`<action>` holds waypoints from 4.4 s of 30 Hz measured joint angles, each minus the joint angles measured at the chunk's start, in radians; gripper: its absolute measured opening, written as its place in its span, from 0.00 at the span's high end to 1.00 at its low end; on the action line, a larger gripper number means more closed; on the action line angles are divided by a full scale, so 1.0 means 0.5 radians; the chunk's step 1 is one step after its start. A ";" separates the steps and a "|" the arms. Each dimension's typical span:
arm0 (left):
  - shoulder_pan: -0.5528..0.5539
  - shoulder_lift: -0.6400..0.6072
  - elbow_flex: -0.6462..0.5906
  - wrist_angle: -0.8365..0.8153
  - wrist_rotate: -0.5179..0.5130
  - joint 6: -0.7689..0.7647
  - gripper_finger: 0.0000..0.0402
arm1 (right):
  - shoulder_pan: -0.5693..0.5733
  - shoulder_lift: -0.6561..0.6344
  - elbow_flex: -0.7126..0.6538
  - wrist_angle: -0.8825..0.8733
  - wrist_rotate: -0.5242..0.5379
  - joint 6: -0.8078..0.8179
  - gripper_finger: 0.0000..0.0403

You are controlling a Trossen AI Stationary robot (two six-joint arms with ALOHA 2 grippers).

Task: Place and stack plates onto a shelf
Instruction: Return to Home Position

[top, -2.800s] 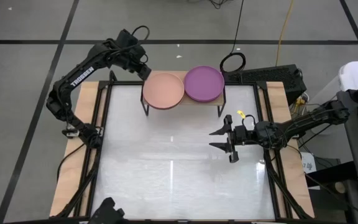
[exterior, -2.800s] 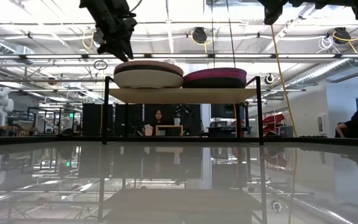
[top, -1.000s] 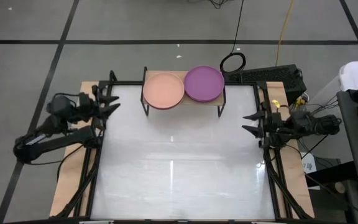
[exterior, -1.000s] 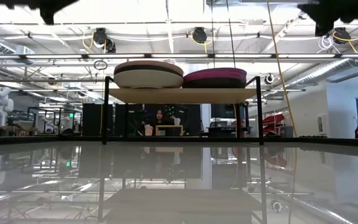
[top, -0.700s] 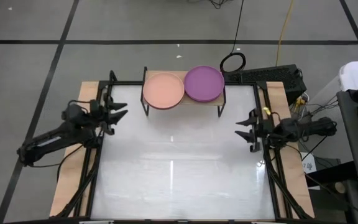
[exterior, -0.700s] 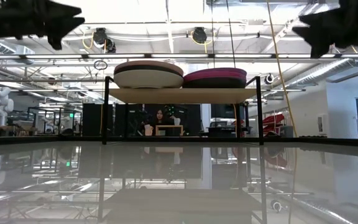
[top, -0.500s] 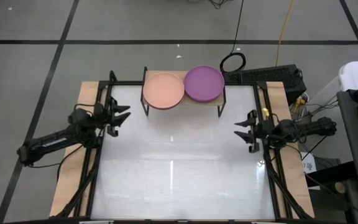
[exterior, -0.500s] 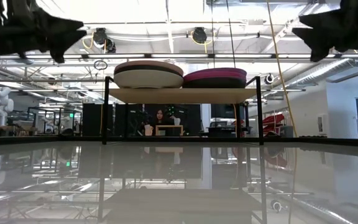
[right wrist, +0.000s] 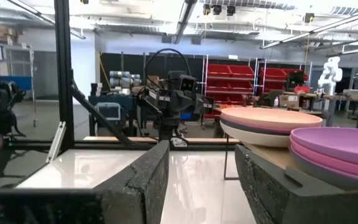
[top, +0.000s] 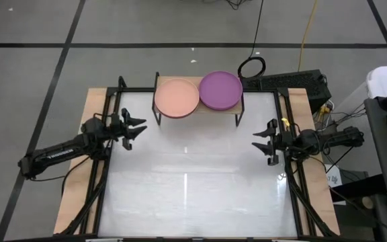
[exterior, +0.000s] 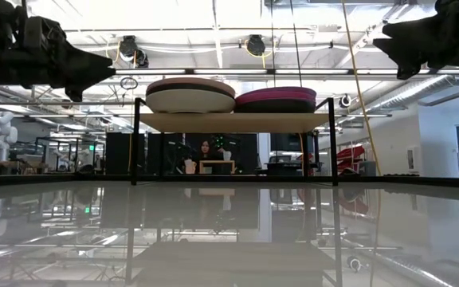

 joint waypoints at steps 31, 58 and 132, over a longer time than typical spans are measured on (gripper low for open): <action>0.000 0.000 0.000 -0.004 -0.003 0.124 0.63 | 0.000 0.000 -0.005 -0.001 -0.004 0.002 0.59; 0.000 0.000 0.001 -0.004 -0.004 0.125 0.63 | 0.000 0.000 -0.005 -0.001 -0.005 0.002 0.59; 0.000 0.000 0.002 -0.004 -0.004 0.125 0.63 | 0.000 0.001 -0.005 -0.002 -0.005 0.002 0.59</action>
